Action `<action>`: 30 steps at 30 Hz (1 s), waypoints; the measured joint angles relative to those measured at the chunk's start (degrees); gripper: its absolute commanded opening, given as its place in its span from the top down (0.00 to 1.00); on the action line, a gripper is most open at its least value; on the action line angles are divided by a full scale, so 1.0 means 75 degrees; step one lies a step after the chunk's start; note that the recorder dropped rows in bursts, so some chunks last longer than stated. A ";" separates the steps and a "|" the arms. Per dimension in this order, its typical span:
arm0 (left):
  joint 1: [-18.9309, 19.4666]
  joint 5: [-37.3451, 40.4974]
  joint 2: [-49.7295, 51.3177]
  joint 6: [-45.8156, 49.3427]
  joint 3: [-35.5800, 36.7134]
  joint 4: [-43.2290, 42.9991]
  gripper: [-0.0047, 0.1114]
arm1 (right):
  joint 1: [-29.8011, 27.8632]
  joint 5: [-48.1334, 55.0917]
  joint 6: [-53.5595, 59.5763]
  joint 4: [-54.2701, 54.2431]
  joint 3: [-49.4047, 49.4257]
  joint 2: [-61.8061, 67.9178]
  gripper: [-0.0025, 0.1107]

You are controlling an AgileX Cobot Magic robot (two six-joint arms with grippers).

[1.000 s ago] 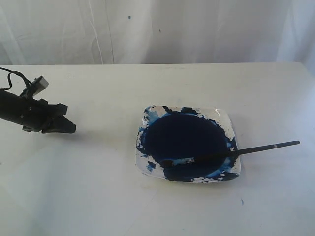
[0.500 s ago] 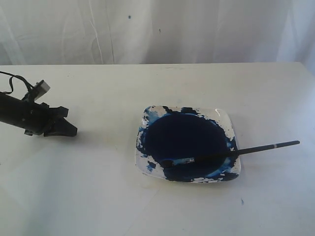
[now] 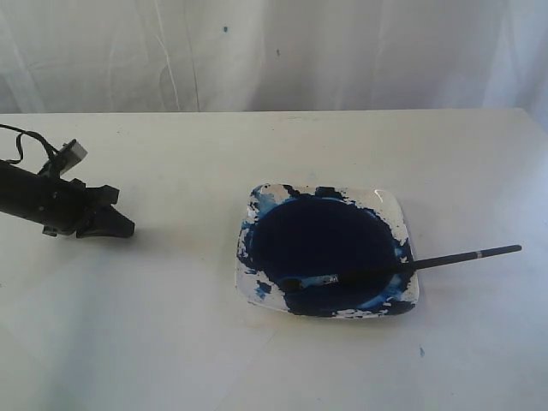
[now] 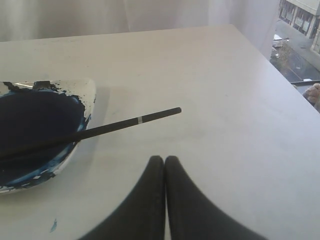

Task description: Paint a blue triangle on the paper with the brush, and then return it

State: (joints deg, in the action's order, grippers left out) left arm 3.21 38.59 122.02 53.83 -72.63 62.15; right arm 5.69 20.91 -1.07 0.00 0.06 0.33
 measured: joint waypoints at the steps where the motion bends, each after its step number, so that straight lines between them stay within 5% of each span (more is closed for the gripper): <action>1: 0.0000 0.0000 0.0000 0.0000 0.0000 0.0000 0.96 | 0.0000 0.0000 0.0000 0.0000 0.0000 0.0000 0.98; 25: 0.0000 0.0000 0.0000 0.0000 0.0000 0.0000 0.96 | 0.0000 -0.0028 -0.0016 0.0000 0.0000 0.0000 0.98; 30: 0.0000 0.0000 0.0000 0.0000 0.0000 0.0000 0.96 | 0.0000 -0.1069 -0.1209 -0.1673 0.0000 0.0000 0.98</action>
State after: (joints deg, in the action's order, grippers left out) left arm 3.21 38.59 122.02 53.83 -72.63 62.15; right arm 5.69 12.89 -10.13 -12.55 0.06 0.33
